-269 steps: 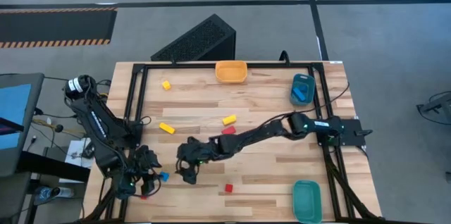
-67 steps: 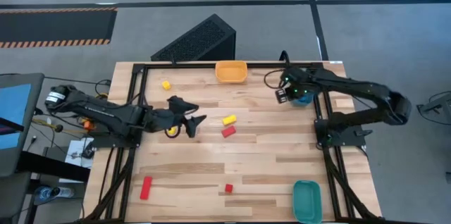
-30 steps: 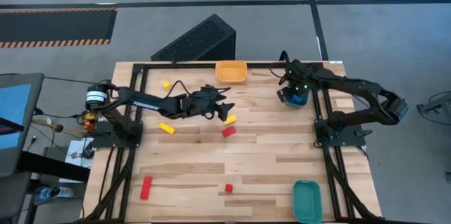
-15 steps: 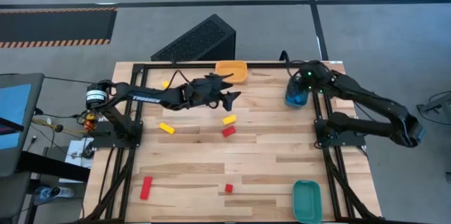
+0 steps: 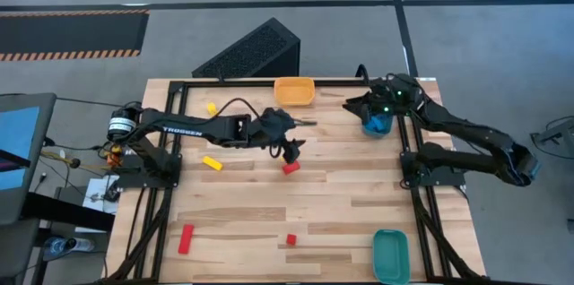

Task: Sort & place blocks by color
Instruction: Put the right yellow block into the yellow bin

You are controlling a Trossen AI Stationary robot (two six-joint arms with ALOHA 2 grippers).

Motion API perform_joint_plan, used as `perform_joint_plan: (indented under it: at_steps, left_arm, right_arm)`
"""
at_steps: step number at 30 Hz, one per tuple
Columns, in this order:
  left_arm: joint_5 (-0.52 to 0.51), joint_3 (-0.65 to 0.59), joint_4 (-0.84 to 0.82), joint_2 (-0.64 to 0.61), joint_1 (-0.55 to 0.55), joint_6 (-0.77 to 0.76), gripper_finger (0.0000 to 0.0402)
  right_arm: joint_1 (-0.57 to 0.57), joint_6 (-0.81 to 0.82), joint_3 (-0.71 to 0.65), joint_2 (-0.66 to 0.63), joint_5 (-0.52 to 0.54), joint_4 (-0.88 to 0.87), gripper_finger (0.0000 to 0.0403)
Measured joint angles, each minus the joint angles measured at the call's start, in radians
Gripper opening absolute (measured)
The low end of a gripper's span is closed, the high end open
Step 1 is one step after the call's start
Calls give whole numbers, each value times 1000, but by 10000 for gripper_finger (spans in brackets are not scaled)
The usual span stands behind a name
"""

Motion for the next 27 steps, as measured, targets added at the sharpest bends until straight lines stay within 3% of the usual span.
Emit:
perform_joint_plan:
  at_steps: [5,10,15,21,27]
  left_arm:
    - [0,-6,-83,0,-20,-53,288]
    - [11,-46,-82,0,-21,-38,288]
    - [53,-70,-95,25,-21,-23,288]
    - [219,-71,-97,116,-19,172,288]
    - [271,-71,-118,190,-8,283,288]
  right_arm:
    - [109,78,0,0,18,67,216]
    - [237,243,0,1,210,31,206]
    - [407,376,0,19,344,-90,170]
    - [706,569,-2,25,645,-115,120]
    - [967,722,13,37,960,-75,71]
